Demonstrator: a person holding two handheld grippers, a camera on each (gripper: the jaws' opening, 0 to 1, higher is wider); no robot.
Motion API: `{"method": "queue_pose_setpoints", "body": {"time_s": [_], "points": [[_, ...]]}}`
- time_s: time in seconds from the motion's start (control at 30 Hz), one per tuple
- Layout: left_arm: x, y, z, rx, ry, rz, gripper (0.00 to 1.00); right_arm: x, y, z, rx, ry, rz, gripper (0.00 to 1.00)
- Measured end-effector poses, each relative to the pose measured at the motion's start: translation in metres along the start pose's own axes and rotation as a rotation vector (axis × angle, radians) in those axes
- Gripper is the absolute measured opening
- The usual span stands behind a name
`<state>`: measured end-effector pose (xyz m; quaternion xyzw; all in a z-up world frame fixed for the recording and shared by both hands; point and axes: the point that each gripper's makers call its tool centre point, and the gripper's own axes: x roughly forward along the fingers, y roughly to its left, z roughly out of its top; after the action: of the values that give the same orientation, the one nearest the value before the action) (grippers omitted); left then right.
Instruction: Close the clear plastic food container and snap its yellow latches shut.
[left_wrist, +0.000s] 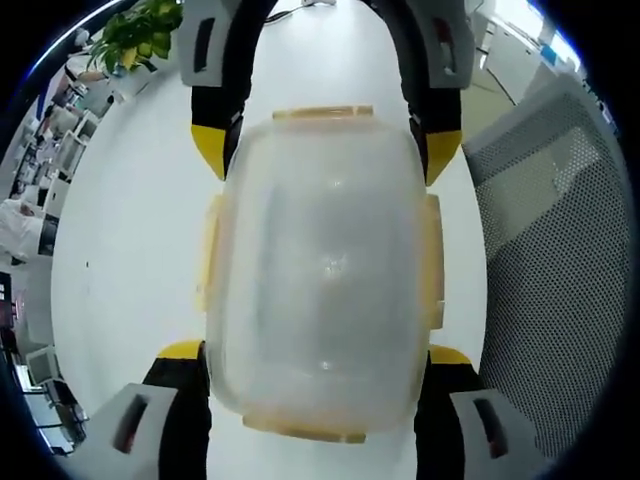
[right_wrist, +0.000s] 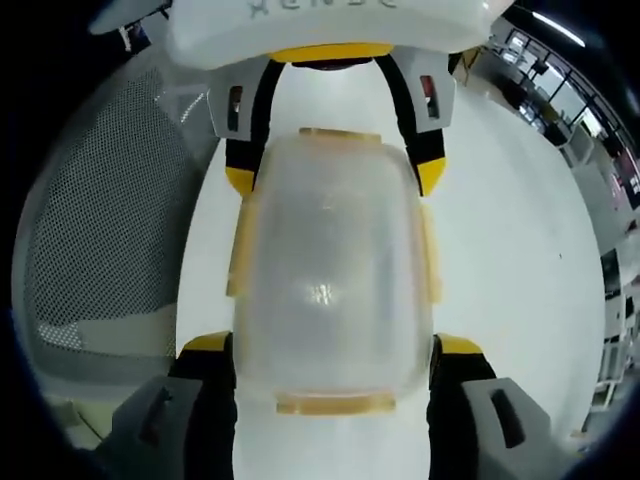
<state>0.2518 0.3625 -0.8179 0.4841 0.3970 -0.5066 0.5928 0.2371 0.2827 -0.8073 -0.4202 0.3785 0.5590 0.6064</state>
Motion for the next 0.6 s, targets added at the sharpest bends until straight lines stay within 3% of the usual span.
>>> {"method": "queue_pose_setpoints", "body": {"time_s": [0.6], "points": [[-0.007, 0.004, -0.039, -0.045, 0.014, 0.007, 0.82, 0.015, -0.006, 0.036, -0.039, 0.005, 0.016, 0.76]]}}
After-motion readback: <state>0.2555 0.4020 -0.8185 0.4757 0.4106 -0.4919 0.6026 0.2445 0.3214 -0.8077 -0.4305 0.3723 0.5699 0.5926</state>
